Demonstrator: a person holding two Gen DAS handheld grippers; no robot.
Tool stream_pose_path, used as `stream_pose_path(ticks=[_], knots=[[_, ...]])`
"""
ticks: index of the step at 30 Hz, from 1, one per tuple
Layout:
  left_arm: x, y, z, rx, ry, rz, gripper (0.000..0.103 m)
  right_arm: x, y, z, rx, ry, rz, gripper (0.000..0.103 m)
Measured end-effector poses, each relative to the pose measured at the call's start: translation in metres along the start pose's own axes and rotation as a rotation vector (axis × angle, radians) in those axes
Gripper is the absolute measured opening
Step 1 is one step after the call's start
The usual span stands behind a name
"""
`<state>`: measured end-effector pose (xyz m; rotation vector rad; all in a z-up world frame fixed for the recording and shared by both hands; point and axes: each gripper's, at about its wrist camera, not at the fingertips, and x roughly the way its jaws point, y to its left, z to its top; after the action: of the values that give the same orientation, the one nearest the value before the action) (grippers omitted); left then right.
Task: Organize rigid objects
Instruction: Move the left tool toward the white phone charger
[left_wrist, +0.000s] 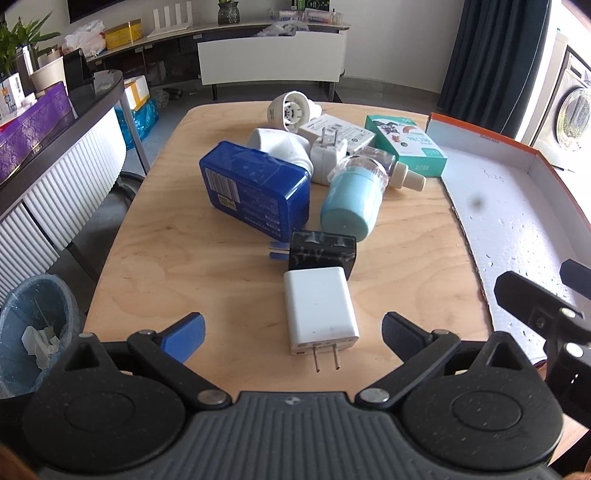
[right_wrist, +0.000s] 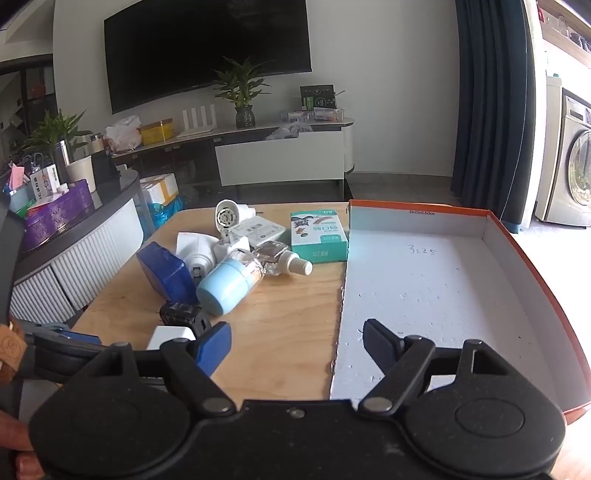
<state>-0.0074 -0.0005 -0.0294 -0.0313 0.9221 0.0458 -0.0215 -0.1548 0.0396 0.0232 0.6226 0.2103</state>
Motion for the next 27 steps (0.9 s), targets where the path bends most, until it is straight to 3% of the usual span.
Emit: stream_pose_path(ticks=[20, 24, 27], knots=[[0.011, -0.004, 0.003, -0.004, 0.01, 0.018, 0.103, 0.009, -0.003, -0.003, 0.01, 0.002, -0.006, 0.092], [0.015, -0.004, 0.003, 0.001, 0.015, 0.027, 0.098, 0.012, -0.003, -0.003, 0.02, 0.005, -0.004, 0.092], [0.016, -0.003, 0.003, -0.002, 0.014, 0.025, 0.098, 0.012, -0.003, -0.004, 0.03, -0.036, 0.005, 0.092]])
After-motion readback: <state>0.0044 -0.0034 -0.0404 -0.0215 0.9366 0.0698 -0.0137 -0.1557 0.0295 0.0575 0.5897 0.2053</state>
